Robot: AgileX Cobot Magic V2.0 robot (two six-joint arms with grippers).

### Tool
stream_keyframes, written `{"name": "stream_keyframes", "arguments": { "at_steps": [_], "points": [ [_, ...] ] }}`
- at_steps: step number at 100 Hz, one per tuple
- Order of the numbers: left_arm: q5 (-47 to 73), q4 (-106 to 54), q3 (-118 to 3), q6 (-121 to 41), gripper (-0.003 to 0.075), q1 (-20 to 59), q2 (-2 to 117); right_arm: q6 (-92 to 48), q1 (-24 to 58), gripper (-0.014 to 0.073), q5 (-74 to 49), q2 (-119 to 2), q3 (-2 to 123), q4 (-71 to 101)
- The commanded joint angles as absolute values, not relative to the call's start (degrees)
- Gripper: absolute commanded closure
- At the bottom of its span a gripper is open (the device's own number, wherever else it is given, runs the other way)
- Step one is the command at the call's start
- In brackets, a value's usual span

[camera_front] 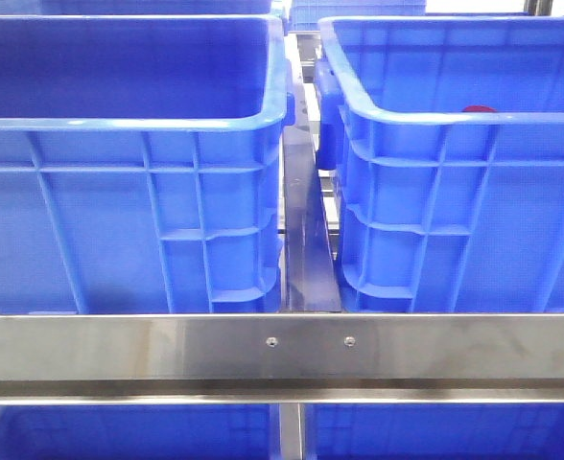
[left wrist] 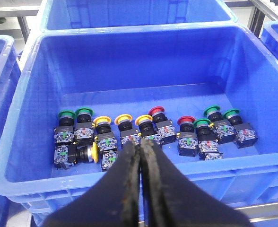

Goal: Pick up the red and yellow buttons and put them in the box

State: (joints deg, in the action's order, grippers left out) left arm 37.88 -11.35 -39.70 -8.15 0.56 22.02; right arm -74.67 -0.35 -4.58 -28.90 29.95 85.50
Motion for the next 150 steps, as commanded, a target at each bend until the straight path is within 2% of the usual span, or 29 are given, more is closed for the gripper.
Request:
{"name": "stream_keyframes", "arguments": {
  "at_steps": [1, 6, 134, 141, 150],
  "points": [
    [33.56, -12.4, -41.1, -7.68, 0.0739, 0.45, 22.49, -75.38, -0.63, 0.0606, -5.36, -28.61, 31.29, 85.33],
    [33.56, -12.4, -41.1, -7.68, 0.0739, 0.45, 22.49, -75.38, -0.63, 0.0668, -5.82, -28.61, 31.29, 85.33],
    [33.56, -12.4, -41.1, -7.68, 0.0739, 0.45, 22.49, -75.25, -0.63, 0.0662, -6.02, -28.61, 31.28, 84.53],
    [33.56, -12.4, -41.1, -7.68, 0.0739, 0.45, 22.49, -72.63, -0.63, 0.0662, -6.02, -28.61, 31.28, 80.61],
    [33.56, -12.4, -41.1, -7.68, 0.0739, 0.45, 22.49, -62.76, -0.63, 0.0662, -6.02, -28.61, 31.28, 70.3]
  ]
}}
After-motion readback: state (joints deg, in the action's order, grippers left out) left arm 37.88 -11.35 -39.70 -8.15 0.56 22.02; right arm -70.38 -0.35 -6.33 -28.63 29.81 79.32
